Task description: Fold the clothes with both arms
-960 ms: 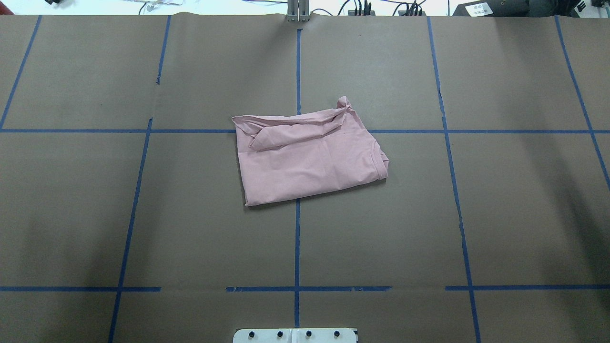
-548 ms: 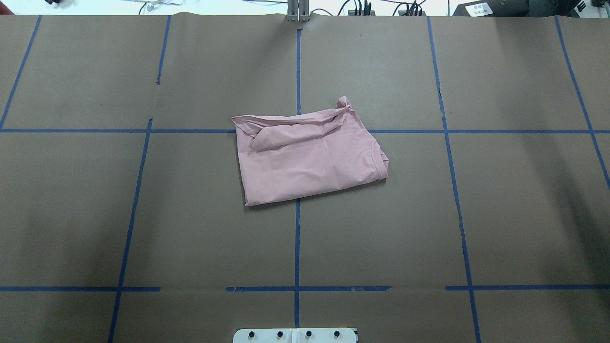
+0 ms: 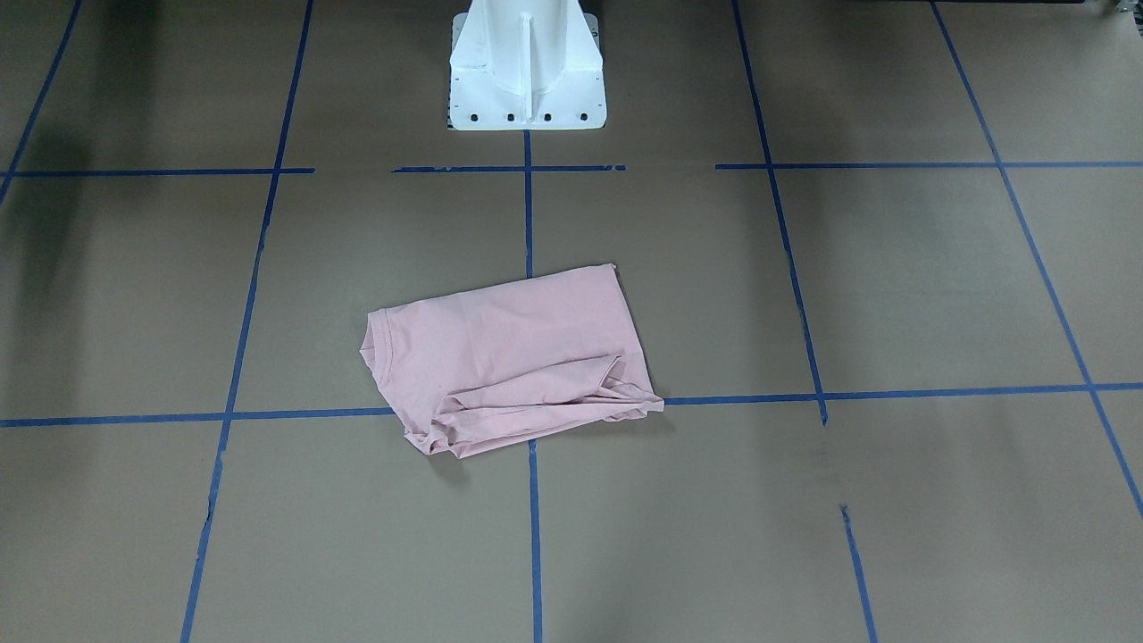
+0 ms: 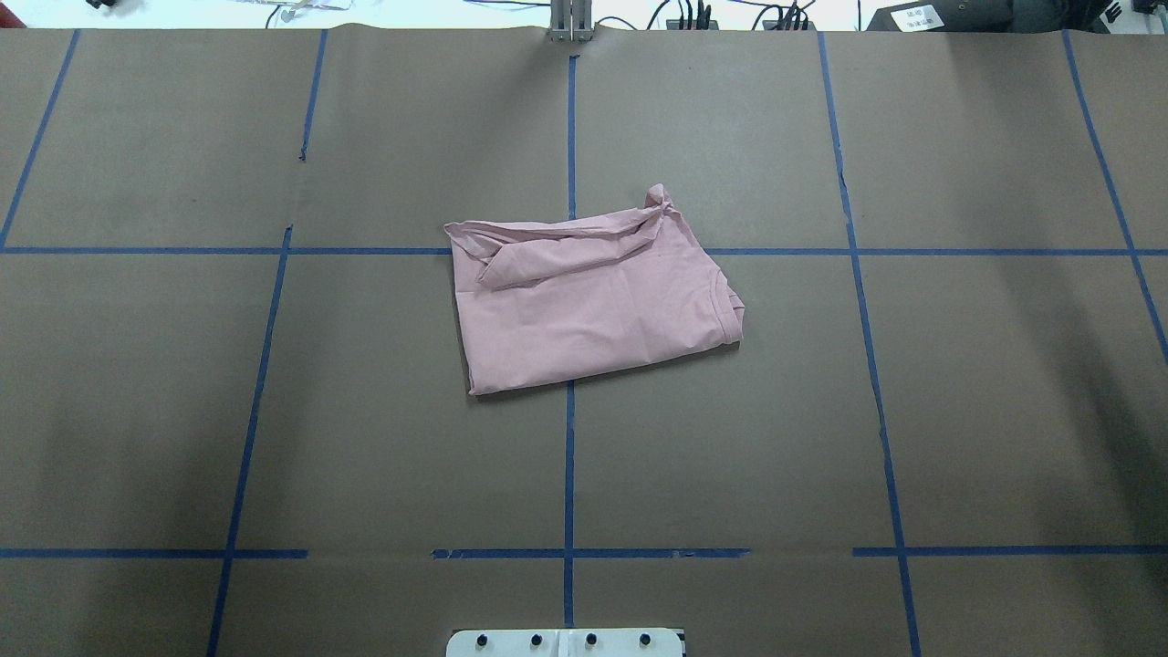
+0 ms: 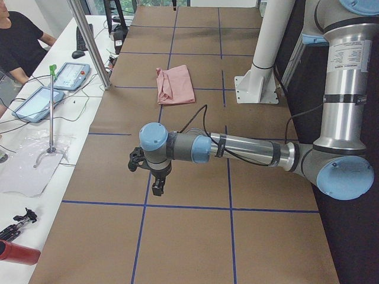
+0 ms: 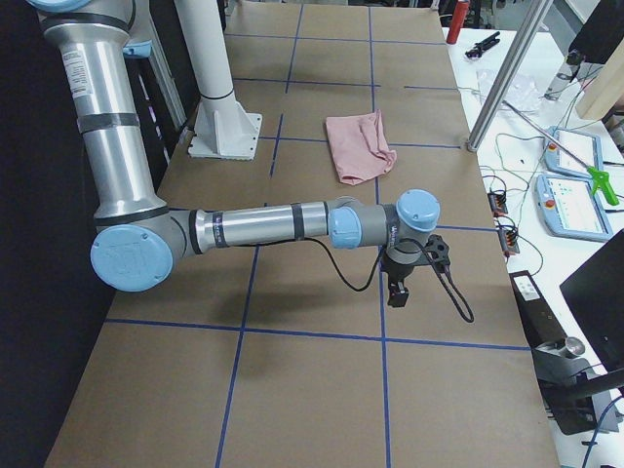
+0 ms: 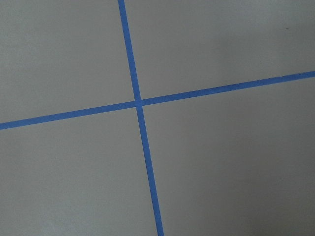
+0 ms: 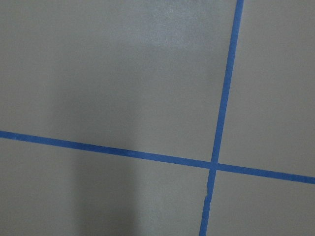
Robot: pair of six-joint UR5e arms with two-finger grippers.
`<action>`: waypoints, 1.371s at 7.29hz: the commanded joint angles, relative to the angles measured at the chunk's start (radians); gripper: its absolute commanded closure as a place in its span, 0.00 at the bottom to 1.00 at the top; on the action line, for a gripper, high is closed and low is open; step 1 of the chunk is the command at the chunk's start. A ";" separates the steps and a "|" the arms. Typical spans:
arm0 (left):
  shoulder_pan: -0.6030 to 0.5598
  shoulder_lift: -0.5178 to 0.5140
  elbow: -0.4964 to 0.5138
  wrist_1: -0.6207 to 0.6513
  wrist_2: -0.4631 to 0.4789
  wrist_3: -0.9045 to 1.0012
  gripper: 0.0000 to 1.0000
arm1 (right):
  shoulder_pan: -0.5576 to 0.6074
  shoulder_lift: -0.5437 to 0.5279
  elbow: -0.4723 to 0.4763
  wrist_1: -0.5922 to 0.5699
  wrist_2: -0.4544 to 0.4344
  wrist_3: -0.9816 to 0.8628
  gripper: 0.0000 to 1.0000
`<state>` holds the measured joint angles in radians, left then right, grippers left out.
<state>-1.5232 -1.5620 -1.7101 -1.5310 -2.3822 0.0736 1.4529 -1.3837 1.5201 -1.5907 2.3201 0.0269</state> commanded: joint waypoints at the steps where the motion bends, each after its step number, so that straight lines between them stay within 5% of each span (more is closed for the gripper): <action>1: 0.000 0.003 0.000 0.000 0.000 0.000 0.00 | 0.003 -0.003 -0.003 -0.002 0.011 -0.001 0.00; 10: 0.000 0.007 -0.002 0.000 0.000 -0.002 0.00 | 0.007 -0.020 -0.003 -0.002 0.041 -0.001 0.00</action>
<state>-1.5232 -1.5556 -1.7119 -1.5309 -2.3823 0.0733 1.4603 -1.4031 1.5172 -1.5922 2.3572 0.0261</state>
